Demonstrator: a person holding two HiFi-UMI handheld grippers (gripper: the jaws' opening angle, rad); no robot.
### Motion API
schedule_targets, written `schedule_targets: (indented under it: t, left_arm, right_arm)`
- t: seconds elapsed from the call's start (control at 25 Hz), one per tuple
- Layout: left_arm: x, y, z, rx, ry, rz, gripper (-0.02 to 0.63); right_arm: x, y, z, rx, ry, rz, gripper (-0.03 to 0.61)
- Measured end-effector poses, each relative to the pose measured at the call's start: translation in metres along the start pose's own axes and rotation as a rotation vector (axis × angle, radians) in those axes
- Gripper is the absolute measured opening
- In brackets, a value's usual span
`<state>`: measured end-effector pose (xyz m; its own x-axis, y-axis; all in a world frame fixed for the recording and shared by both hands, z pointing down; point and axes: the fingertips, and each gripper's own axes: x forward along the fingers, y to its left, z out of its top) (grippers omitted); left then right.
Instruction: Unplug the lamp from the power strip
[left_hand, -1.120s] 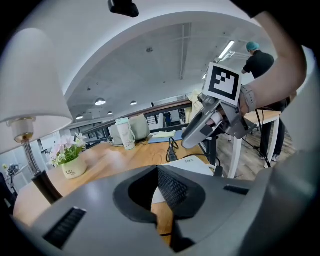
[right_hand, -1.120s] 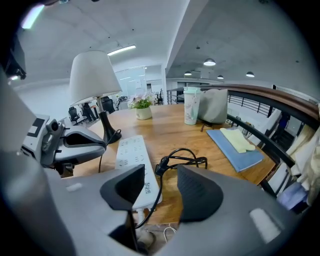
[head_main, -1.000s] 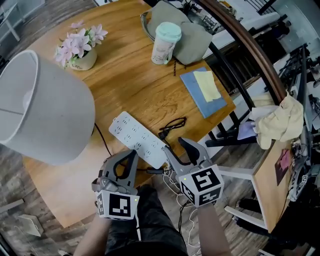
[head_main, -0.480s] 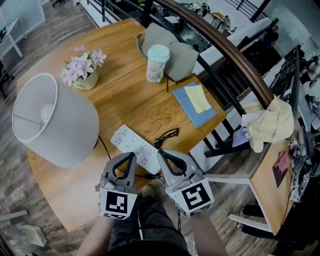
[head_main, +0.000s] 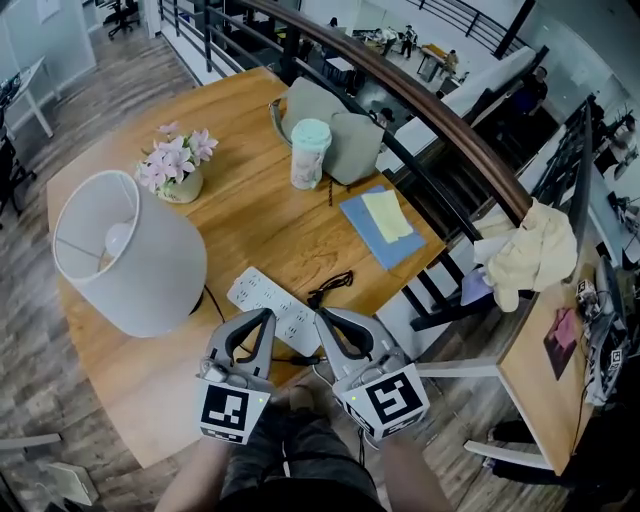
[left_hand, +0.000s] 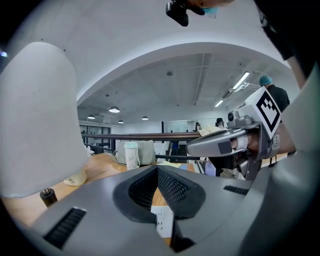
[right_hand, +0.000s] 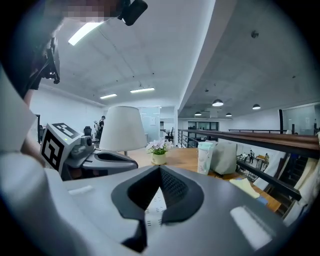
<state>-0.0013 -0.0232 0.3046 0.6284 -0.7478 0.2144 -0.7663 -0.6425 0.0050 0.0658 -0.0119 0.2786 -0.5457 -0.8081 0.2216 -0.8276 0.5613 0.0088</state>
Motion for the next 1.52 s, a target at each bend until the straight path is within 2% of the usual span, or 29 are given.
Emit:
schedule_targets:
  t: [0.16, 0.48, 0.88, 1.08, 1.28, 1.52]
  left_arm:
    - [-0.006, 0.002, 0.014, -0.027, -0.022, 0.013, -0.008]
    - [-0.01, 0.006, 0.045, -0.037, -0.096, 0.028, -0.008]
    - [-0.016, 0.016, 0.082, -0.017, -0.174, 0.068, -0.008]
    - [-0.019, 0.015, 0.1, -0.005, -0.238, 0.055, -0.008]
    - [-0.019, 0.016, 0.117, -0.011, -0.267, 0.06, -0.008]
    - [-0.02, 0.016, 0.13, 0.02, -0.292, 0.051, -0.008]
  right_arm:
    - [-0.004, 0.0, 0.013, 0.035, -0.026, -0.015, 0.008]
    - [-0.01, -0.005, 0.039, 0.0, -0.087, -0.02, 0.008]
    - [-0.017, -0.01, 0.07, 0.001, -0.157, -0.035, 0.008]
    - [-0.02, -0.01, 0.083, -0.015, -0.184, -0.035, 0.008]
    - [-0.021, -0.013, 0.095, -0.011, -0.201, -0.036, 0.008]
    - [-0.02, -0.017, 0.109, -0.022, -0.221, -0.054, 0.008]
